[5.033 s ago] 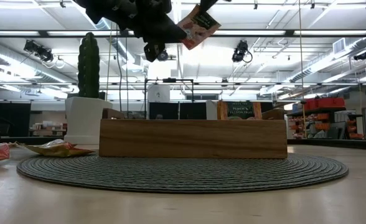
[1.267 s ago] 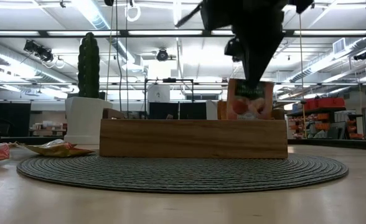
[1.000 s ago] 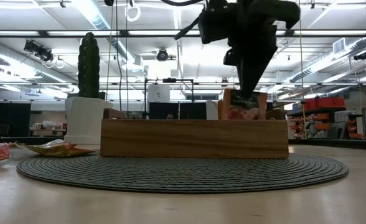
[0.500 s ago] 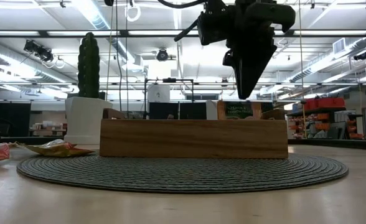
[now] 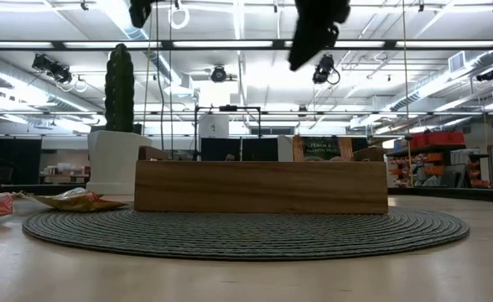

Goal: Pick & Place Tea
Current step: Put the yellow tea bag into the middle section of the wooden organizer

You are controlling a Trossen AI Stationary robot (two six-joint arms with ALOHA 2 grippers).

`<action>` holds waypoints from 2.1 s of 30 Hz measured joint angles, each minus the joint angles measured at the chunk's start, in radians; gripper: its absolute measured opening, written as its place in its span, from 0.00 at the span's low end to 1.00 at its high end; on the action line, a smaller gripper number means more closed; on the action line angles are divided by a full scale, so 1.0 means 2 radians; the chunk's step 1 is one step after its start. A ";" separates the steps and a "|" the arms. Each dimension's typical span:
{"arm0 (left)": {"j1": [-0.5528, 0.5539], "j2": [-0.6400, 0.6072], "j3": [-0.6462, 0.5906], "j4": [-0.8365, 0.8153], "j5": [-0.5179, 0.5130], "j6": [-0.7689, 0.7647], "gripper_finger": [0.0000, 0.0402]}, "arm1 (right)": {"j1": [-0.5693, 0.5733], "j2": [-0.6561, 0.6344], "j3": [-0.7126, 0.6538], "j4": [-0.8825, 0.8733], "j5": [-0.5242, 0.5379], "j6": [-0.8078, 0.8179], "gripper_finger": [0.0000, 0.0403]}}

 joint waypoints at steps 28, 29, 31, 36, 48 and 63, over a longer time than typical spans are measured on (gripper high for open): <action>0.031 -0.128 -0.139 -0.102 0.037 -0.029 0.17 | 0.041 -0.238 -0.244 0.178 0.120 0.136 0.31; 0.029 -0.127 -0.145 -0.120 0.038 -0.048 0.17 | 0.041 -0.239 -0.249 0.180 0.120 0.136 0.31; 0.023 -0.127 -0.157 -0.144 0.053 -0.086 0.17 | 0.039 -0.240 -0.256 0.177 0.118 0.136 0.31; 0.008 -0.127 -0.194 -0.154 0.105 -0.199 0.17 | 0.039 -0.240 -0.261 0.179 0.118 0.127 0.31; -0.039 -0.127 -0.253 -0.178 0.110 -0.399 0.17 | 0.039 -0.240 -0.261 0.173 0.113 0.105 0.31; -0.105 -0.128 -0.329 -0.188 0.142 -0.545 0.22 | 0.039 -0.240 -0.261 0.173 0.114 0.087 0.31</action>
